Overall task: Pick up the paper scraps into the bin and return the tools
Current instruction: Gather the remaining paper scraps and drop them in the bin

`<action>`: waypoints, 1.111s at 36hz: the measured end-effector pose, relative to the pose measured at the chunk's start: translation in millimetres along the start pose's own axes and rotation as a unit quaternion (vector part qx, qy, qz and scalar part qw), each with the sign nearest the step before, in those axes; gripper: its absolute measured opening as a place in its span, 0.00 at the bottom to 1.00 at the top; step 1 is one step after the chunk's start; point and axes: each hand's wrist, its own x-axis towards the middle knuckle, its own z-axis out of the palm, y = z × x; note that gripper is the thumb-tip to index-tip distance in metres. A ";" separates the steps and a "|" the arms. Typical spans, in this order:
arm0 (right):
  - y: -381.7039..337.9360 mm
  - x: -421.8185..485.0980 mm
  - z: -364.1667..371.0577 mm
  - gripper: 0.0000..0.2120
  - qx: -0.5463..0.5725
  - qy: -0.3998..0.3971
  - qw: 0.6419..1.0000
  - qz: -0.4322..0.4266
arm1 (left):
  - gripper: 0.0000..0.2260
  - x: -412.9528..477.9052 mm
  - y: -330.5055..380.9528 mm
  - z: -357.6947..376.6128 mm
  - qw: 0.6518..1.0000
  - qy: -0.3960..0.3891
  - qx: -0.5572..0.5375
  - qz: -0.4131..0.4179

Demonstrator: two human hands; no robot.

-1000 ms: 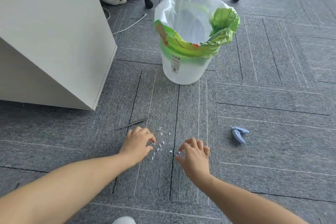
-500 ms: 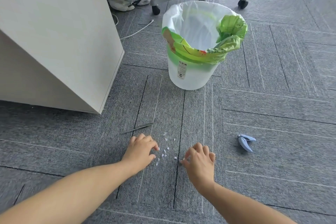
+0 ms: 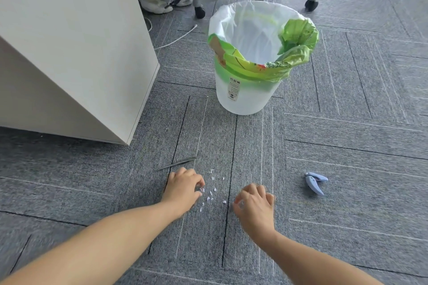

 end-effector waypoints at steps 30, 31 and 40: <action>-11.4 13.1 1.7 0.10 0.012 -0.033 0.996 -0.078 | 0.05 19.6 -9.6 -2.9 0.993 -0.014 0.057 0.102; -11.2 13.2 2.1 0.10 0.011 -0.032 0.996 -0.079 | 0.06 19.7 -10.0 -2.7 0.993 -0.016 0.059 0.102; -15.9 17.5 3.0 0.06 0.007 -0.034 0.997 -0.069 | 0.06 19.4 -9.4 0.3 0.987 -0.022 0.099 0.123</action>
